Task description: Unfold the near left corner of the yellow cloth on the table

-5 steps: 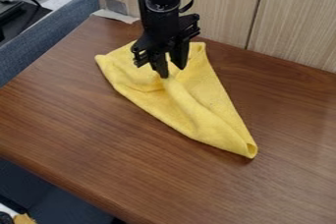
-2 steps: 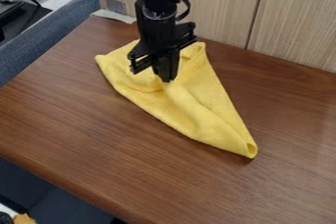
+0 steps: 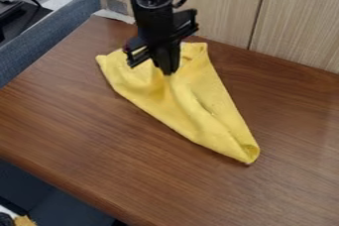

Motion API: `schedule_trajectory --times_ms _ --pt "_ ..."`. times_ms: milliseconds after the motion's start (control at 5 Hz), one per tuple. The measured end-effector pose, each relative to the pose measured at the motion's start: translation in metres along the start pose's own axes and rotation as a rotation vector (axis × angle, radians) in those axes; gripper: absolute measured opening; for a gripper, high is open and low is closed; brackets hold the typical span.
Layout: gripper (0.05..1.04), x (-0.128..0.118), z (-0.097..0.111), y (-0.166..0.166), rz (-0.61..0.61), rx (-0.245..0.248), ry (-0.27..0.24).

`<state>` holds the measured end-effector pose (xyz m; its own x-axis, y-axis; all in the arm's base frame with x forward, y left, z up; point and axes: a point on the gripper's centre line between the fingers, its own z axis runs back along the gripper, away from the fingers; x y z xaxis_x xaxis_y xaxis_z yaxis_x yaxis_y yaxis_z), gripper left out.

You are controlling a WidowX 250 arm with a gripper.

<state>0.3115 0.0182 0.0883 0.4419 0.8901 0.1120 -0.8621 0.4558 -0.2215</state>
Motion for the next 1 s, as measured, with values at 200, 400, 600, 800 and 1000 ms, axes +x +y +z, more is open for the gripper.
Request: schedule_trajectory --times_ms 200,400,600,800,1000 --pt "0.051 -0.008 0.013 0.015 0.012 -0.015 -0.003" --pt "0.051 -0.019 0.013 0.038 0.030 0.010 0.000" --pt "0.051 -0.029 0.009 0.062 0.066 0.048 0.002" --pt "0.051 -0.044 0.001 0.080 0.116 0.074 -0.006" --pt "0.051 -0.054 -0.008 0.100 0.177 0.126 -0.023"
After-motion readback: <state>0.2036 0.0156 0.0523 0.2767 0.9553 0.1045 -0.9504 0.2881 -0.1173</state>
